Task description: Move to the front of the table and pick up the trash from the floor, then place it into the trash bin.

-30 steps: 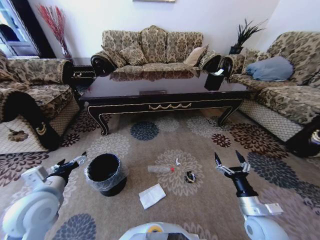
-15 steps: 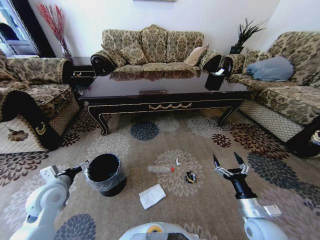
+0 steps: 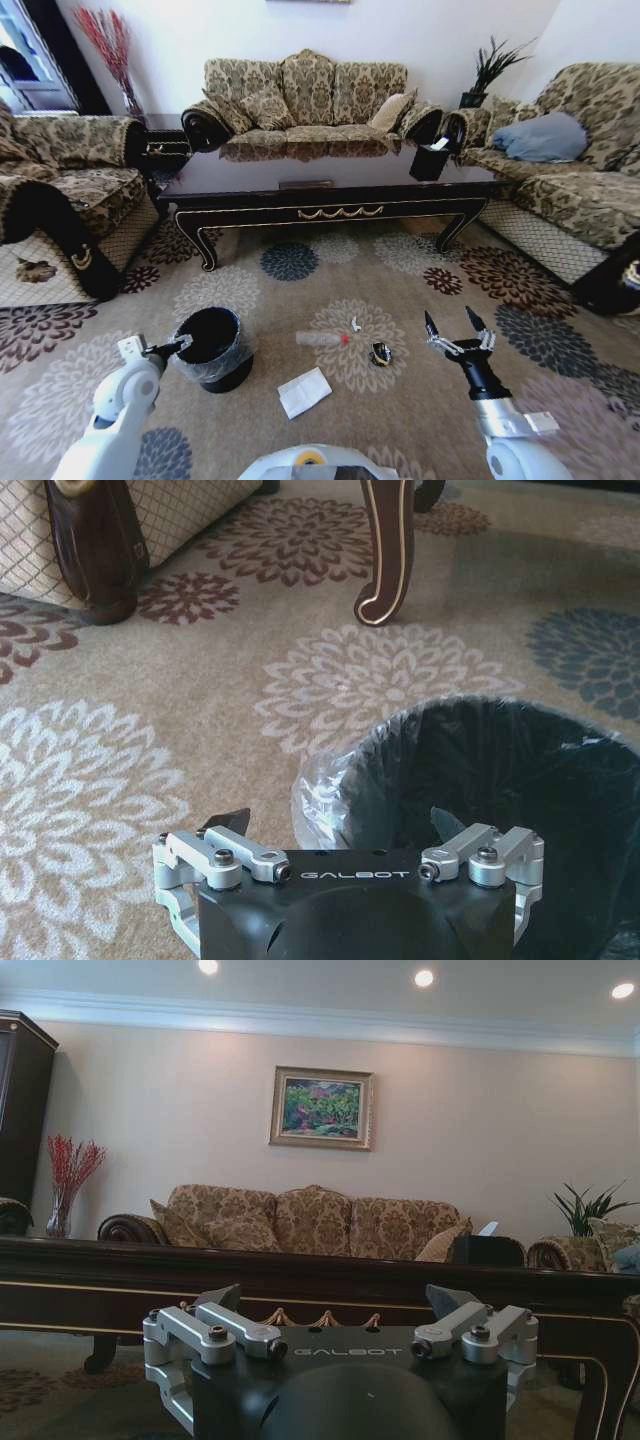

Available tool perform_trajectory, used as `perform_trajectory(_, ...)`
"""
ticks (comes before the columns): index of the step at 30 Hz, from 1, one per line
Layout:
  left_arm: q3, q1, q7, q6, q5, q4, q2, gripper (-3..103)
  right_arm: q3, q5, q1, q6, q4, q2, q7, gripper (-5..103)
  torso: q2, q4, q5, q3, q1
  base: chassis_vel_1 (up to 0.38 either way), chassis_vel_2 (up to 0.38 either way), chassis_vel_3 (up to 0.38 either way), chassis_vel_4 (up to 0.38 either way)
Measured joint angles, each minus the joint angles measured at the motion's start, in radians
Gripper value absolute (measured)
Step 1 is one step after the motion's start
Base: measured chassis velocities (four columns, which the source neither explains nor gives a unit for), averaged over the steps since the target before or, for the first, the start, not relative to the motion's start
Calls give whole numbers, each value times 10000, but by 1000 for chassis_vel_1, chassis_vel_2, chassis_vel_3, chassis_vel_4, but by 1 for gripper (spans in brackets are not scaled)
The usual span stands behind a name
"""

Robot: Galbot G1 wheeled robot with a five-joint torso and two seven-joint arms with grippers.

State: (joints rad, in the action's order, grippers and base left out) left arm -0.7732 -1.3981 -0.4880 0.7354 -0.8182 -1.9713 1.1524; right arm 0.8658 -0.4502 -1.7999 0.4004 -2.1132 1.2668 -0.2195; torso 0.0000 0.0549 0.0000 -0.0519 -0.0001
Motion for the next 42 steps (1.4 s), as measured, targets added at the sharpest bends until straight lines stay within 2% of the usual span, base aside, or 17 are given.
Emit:
perform_trajectory(6,166,140,314,-138,349,453,-11,100,-4,5,18,7,55,6,1,100,0,0,0,0,0,0,0,0,0)
perform_trajectory(14,350,314,398,-156,279,785,-6,101,-33,63,24,9,130,50,1,100,0,0,0,0,0,0,0,0,0)
perform_trajectory(17,413,388,457,-156,248,926,-4,86,-34,84,25,22,168,62,0,100,0,0,1,0,0,0,0,0,0)
perform_trajectory(20,459,430,479,-162,260,1027,-4,81,-47,105,27,30,189,74,-2,100,0,0,1,1,0,0,0,0,0)
perform_trajectory(21,477,446,486,-171,263,1063,-4,76,-58,113,34,32,195,82,-3,100,0,0,4,1,0,0,0,0,0)
perform_trajectory(22,477,446,486,-171,263,1063,-4,76,-58,113,34,32,195,82,-3,100,0,0,4,1,0,0,0,0,0)
perform_trajectory(24,488,450,488,-175,265,1074,-5,65,-63,116,43,33,198,83,-4,100,0,0,4,2,0,0,0,0,0)
perform_trajectory(25,489,449,489,-175,265,1074,-5,65,-64,116,46,33,201,83,-3,100,0,-1,4,2,0,0,0,0,0)
perform_trajectory(26,488,411,494,-186,267,1062,-4,54,-64,117,55,33,216,82,-3,100,0,0,4,1,0,0,0,0,0)
perform_trajectory(28,482,380,496,-186,272,1052,-4,54,-64,117,63,33,225,81,-4,100,1,1,2,1,0,0,0,0,0)
perform_trajectory(32,428,208,506,-150,332,974,-17,32,-64,105,113,33,247,62,-3,100,1,1,3,2,0,0,0,0,0)
perform_trajectory(33,428,208,506,-150,332,974,-17,32,-64,105,113,33,247,62,-3,100,1,1,3,2,0,0,0,0,0)
perform_trajectory(34,392,158,509,-127,350,933,-22,27,-66,103,119,33,253,61,-3,100,0,1,0,2,0,0,0,0,0)
perform_trajectory(37,283,15,551,-71,377,814,-51,22,-83,101,137,34,271,53,-4,100,0,1,-4,1,0,0,0,0,0)
perform_trajectory(40,108,-163,613,-18,459,657,-131,6,-116,97,187,35,290,35,-4,100,0,0,-7,0,1,0,0,0,0)
perform_trajectory(42,36,-233,647,-9,458,572,-165,3,-143,93,209,36,302,28,-4,100,0,1,-9,0,1,0,0,0,0)
